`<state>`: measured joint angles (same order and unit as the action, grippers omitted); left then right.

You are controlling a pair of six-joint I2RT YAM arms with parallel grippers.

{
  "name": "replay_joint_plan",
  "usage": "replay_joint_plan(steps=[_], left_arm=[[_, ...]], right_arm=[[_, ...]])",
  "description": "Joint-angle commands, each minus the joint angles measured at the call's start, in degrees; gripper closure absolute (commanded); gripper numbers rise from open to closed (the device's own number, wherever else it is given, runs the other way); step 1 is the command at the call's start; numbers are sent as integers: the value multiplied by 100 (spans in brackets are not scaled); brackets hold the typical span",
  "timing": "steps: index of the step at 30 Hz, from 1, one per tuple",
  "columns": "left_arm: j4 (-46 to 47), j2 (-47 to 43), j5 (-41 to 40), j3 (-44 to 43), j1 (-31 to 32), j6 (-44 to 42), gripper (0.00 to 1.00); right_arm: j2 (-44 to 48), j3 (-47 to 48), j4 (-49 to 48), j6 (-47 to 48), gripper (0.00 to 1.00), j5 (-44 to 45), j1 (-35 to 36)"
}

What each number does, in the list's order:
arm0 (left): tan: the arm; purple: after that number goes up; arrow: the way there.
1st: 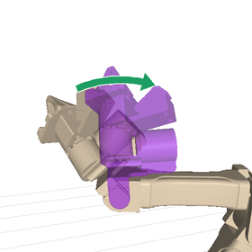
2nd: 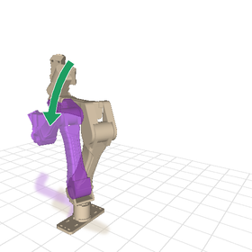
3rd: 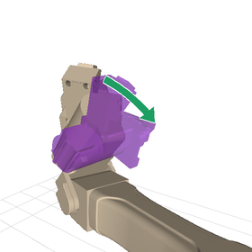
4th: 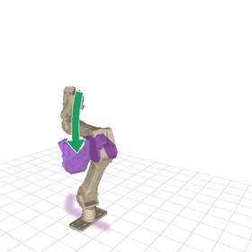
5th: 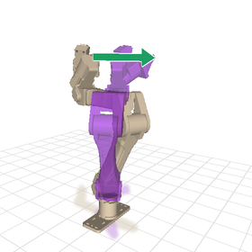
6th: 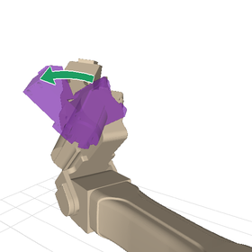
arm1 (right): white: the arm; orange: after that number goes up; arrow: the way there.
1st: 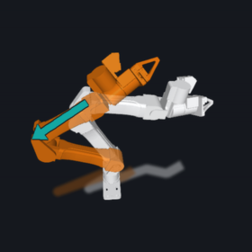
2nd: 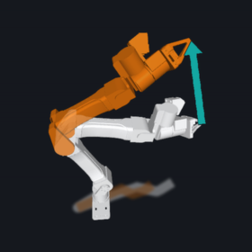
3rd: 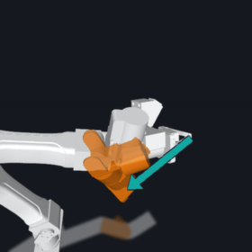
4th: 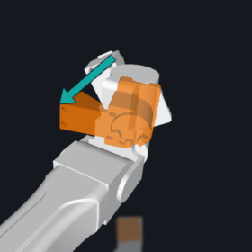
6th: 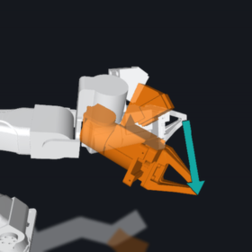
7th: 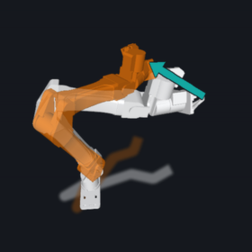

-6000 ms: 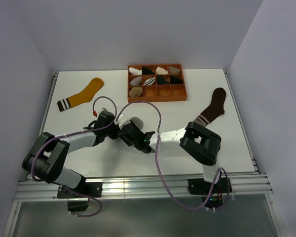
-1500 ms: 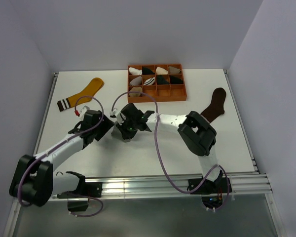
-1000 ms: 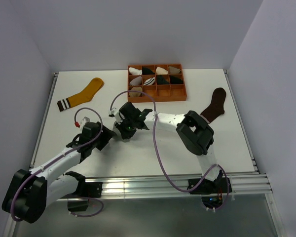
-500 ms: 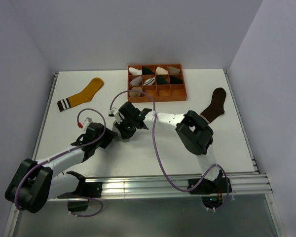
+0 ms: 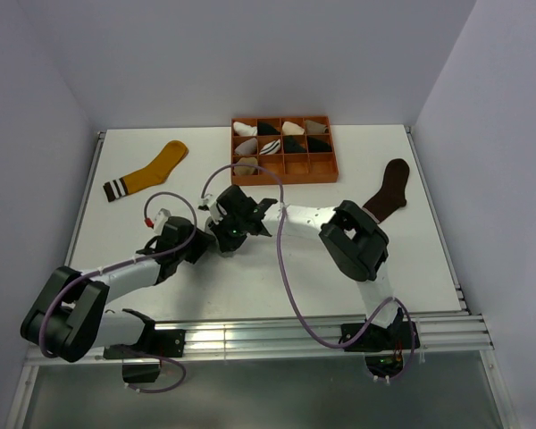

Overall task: Roll the socks
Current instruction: Roll the sock at the center of the board.

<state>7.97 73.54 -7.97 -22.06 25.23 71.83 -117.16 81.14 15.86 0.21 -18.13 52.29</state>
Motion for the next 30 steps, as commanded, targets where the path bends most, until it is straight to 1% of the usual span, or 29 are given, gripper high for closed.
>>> replay_joint_plan(steps=[1, 2, 4, 5, 6, 8, 9, 10, 13, 14, 15, 19, 23, 30], left_arm=[[-779, 424, -399, 97, -18, -12, 49], [-779, 442, -390, 88, -19, -11, 52], [-779, 460, -381, 45, -27, -11, 55], [-988, 442, -390, 36, -19, -3, 59], [-1007, 425, -381, 36, -19, 6, 61], [-1042, 372, -372, 53, -19, 6, 64], [-1051, 354, -364, 53, -19, -3, 65], [-1060, 354, -355, 53, -19, -3, 66], [-1069, 345, -337, 53, -19, -11, 68], [-1078, 345, -337, 53, -19, -3, 68], [-1052, 345, -328, 62, -19, -20, 68], [-1060, 337, -311, 45, -19, -55, 69], [-1043, 345, -284, 27, -19, -73, 69], [-1008, 293, -293, 97, -19, -82, 70]], right_arm=[[-26, -204, 128, -223, 95, -252, 185], [0, -213, 76, -266, 92, -270, 185], [106, -318, -38, -328, 85, -165, 185], [263, -362, -117, -389, 82, -112, 176], [343, -423, -135, -425, 76, 88, 167], [649, -503, -205, -539, 70, 300, 106], [755, -555, -267, -592, 65, 397, 71], [983, -669, -328, -679, 62, 555, 27], [1248, -871, -636, -1057, 56, 767, -271], [1292, -881, -680, -1223, 55, 1002, -333], [1249, -837, -646, -1277, 53, 1057, -473], [767, -390, -531, -1374, 50, 1224, -667], [319, -56, -601, -1409, 48, 1426, -668], [-210, 261, -1005, -1410, 46, 918, -764]])
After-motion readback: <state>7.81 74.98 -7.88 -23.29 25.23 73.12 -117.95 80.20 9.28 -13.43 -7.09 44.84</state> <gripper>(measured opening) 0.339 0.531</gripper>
